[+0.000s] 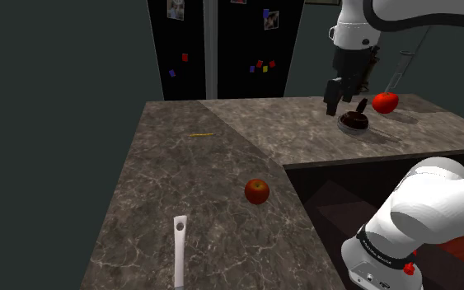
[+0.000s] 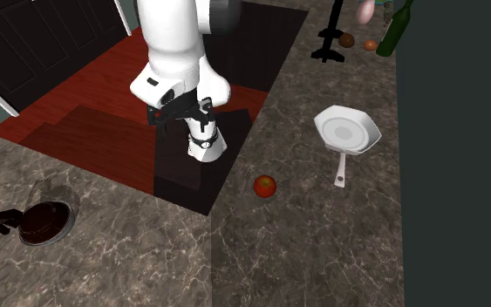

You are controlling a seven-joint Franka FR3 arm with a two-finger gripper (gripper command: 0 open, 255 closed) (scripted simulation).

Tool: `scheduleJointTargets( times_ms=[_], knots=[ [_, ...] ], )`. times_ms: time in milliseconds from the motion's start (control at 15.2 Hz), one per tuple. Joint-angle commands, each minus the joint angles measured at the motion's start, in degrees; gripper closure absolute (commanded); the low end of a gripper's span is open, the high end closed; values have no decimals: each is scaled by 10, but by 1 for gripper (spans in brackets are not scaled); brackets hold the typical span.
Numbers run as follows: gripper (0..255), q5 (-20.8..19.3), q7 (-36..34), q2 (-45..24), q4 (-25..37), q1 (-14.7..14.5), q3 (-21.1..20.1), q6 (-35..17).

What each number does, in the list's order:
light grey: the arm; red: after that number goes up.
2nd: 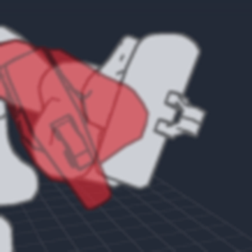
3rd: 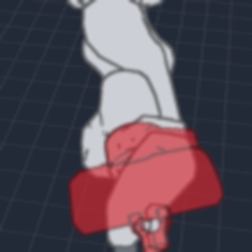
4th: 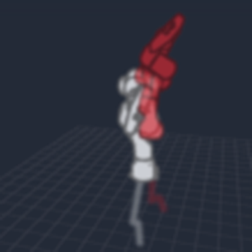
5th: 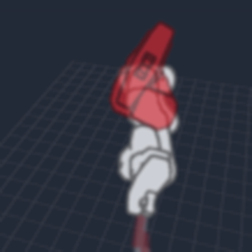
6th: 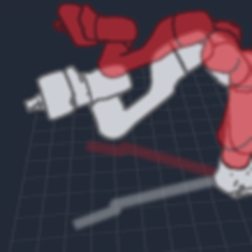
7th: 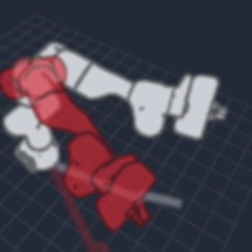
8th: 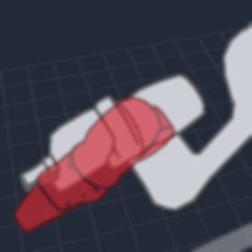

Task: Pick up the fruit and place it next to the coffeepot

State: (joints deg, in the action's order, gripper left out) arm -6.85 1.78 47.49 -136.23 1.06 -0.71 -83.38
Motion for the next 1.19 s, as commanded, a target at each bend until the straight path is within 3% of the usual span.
scheduleJointTargets(
  times_ms=[0, 594, 1122],
  knots=[
    [0, 0, 0, 0, 0, 0, 0, 0],
    [0, 68, -48, 6, -134, -52, -57, -157],
    [0, 128, -89, -53, -210, -106, -122, -323]
  ],
)
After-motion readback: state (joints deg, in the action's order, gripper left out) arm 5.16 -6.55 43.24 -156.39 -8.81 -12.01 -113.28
